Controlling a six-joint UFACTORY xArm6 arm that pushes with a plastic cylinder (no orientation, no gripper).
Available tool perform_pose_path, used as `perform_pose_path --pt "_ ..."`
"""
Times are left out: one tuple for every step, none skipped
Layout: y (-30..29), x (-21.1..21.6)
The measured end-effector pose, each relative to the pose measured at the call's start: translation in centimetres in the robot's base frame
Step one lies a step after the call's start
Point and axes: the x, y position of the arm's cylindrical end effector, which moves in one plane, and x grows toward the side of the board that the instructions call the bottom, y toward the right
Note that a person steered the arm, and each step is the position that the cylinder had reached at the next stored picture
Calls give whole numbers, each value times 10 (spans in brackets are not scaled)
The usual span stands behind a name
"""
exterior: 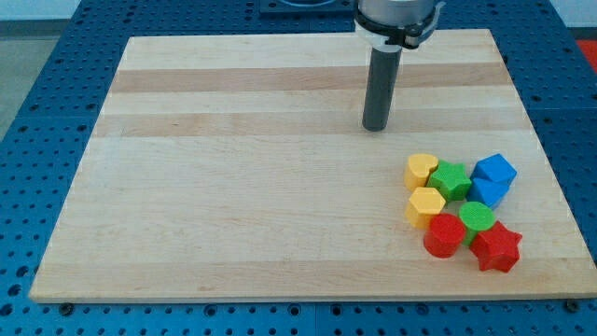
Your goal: Move your hand to the center right of the board
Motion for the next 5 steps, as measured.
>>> perform_pose_path --pt "0 1" --pt "3 3" --pt "15 5" --pt "40 6" --pt "79 6"
